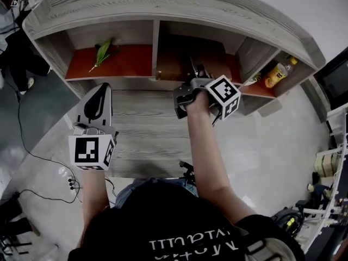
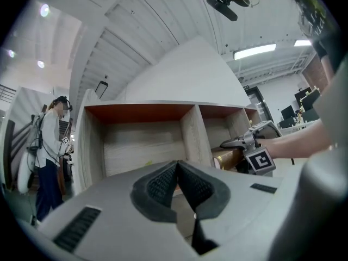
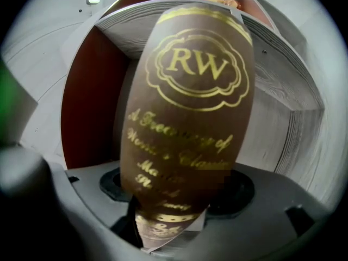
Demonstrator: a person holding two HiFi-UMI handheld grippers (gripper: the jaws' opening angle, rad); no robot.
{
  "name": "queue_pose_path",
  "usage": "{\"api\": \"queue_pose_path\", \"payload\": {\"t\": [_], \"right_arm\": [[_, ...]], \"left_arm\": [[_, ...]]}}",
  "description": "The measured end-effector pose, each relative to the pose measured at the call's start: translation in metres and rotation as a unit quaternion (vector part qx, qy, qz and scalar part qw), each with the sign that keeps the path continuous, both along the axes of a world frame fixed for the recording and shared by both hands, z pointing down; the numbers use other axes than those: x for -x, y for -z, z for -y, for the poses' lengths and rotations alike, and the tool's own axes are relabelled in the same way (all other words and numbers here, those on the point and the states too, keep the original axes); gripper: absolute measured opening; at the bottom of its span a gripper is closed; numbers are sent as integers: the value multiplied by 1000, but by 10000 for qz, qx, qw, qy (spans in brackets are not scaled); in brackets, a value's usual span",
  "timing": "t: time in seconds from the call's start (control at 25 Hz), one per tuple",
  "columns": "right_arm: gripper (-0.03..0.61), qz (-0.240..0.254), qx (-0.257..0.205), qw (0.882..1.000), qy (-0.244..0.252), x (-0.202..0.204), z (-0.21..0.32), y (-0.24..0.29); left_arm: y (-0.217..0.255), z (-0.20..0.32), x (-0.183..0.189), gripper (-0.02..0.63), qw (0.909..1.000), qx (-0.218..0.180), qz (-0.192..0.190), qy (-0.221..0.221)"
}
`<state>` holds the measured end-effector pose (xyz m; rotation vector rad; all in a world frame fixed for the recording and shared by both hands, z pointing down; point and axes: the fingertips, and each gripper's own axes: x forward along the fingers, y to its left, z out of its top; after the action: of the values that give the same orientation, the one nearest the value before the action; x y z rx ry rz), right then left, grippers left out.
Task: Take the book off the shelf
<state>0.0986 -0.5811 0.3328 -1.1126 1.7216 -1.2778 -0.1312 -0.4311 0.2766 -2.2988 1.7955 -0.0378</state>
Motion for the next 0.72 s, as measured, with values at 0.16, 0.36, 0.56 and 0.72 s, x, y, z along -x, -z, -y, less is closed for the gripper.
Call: {"api": "queue_pose_path", "payload": {"t": [0.16, 0.36, 0.56, 0.72], "right_arm": [[344, 37, -21, 9999, 140, 0, -3, 0], [344, 153, 23, 9996, 253, -1, -9, -1], [344, 190, -8, 9994, 291, -2, -20, -2], [340, 185, -17, 9994, 286, -4, -31, -2]], "left_arm": [[1, -5, -6, 11, 10000, 4, 41, -47], [3, -9, -12, 11, 9999, -28, 63, -123], [2, -12, -16, 11, 9998, -21, 9, -181], [0, -15, -21, 11, 9997, -10, 9, -260]]}}
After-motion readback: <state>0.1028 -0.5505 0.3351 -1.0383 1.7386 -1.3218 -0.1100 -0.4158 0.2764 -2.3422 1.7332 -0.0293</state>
